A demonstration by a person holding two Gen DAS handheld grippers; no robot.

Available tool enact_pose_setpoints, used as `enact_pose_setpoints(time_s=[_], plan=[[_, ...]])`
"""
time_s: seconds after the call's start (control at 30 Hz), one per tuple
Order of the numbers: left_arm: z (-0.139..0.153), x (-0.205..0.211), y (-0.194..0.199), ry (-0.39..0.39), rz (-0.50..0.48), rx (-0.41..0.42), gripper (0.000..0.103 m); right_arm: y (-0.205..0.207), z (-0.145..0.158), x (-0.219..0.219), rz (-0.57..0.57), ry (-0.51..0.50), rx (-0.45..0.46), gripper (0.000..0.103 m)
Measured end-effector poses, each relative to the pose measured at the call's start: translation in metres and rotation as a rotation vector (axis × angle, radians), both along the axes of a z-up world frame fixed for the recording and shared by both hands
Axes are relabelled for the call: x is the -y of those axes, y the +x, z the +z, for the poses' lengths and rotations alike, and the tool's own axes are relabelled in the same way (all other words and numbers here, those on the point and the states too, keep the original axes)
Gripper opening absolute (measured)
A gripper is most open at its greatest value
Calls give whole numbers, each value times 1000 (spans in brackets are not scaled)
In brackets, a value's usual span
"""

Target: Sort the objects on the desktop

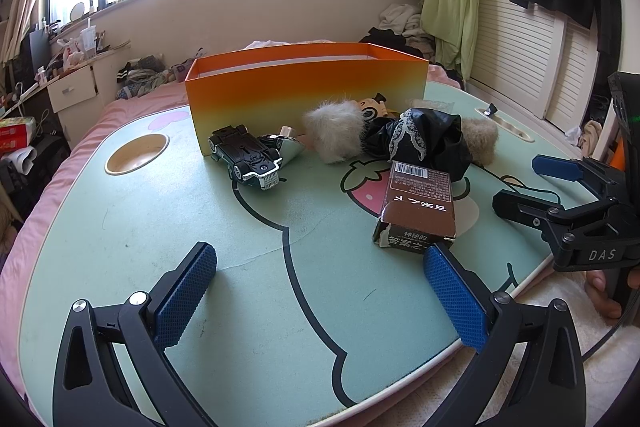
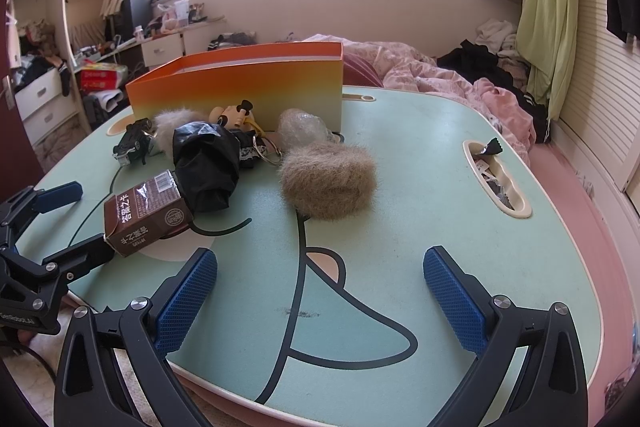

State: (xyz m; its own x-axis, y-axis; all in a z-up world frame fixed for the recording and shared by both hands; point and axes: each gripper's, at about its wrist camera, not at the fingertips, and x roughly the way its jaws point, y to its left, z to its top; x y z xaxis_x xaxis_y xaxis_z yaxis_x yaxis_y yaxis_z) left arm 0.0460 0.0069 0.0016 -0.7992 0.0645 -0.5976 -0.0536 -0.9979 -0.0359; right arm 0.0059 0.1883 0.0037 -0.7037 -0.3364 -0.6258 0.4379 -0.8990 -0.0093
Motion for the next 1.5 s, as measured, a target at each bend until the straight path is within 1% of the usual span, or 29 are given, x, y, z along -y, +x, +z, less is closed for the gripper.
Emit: enact_pose_setpoints(time_s=[0.07, 0.17, 0.3, 0.37, 0.4, 0.43, 0.47, 0.53, 0.57, 0.6, 0.63, 0.7, 0.83, 0.9, 0.97, 1.0, 1.03, 1.1, 1.2, 1.27, 1.33, 1.47, 1.5], plan=[[0, 0, 1, 1, -6, -2, 103, 0, 0, 0, 0, -1, 0, 103], [1, -3, 4, 9, -48, -22, 103, 0, 0, -1, 0, -4, 2, 103], [14, -10, 9, 8, -109, -86, 102, 0, 0, -2, 0, -4, 2, 103], [21, -17, 7, -11, -120, -113, 101, -1, 0, -2, 0, -5, 2, 103], [23, -22, 2, -32, -130, -114, 96, 0, -1, -2, -1, -4, 1, 103], [24, -28, -4, -44, -143, -96, 89, -1, 0, -3, -7, -5, 1, 103], [24, -31, -9, -45, -154, -82, 85, -2, 0, -5, -17, -12, -1, 103], [19, -40, -22, -52, -186, -26, 68, -7, 5, -17, -39, -71, 9, 103], [16, -42, -27, -60, -193, -2, 63, -10, 7, -23, -54, -100, 11, 103], [14, -44, -30, -63, -200, 13, 50, -14, 14, -29, -85, -126, -2, 103], [12, -45, -33, -59, -214, 27, 42, -18, 18, -32, -100, -136, -8, 102], [12, -43, -35, -36, -238, 30, 42, -27, 29, -30, -100, -140, -1, 100], [21, -30, -25, 36, -258, 22, 42, -41, 42, -12, -67, -105, 22, 88], [34, -18, -14, 48, -249, -10, 42, -51, 41, -4, -57, -92, 57, 78], [50, -5, -8, 41, -210, -53, 42, -61, 36, 1, -49, -80, 104, 65], [59, 3, -6, 49, -186, -80, 42, -69, 29, 4, -39, -60, 145, 60], [66, 10, -6, 58, -168, -99, 42, -73, 22, 6, -34, -54, 184, 45], [81, 25, -6, 71, -117, -138, 42, -69, 22, 0, -60, -62, 145, 43], [94, 40, -13, 94, -73, -157, 42, -64, 30, -13, -28, -164, 142, 43], [101, 48, -26, 116, -66, -143, 42, -64, 40, -15, -41, -169, 111, 43], [107, 49, -43, 141, -66, -125, 42, -67, 59, -9, -30, -170, 66, 43], [117, 39, -99, 206, -89, -53, 42, -82, 95, 16, 27, -211, 12, 43], [119, 37, -118, 227, -60, -40, 42, -91, 104, 28, 36, -210, -10, 43]])
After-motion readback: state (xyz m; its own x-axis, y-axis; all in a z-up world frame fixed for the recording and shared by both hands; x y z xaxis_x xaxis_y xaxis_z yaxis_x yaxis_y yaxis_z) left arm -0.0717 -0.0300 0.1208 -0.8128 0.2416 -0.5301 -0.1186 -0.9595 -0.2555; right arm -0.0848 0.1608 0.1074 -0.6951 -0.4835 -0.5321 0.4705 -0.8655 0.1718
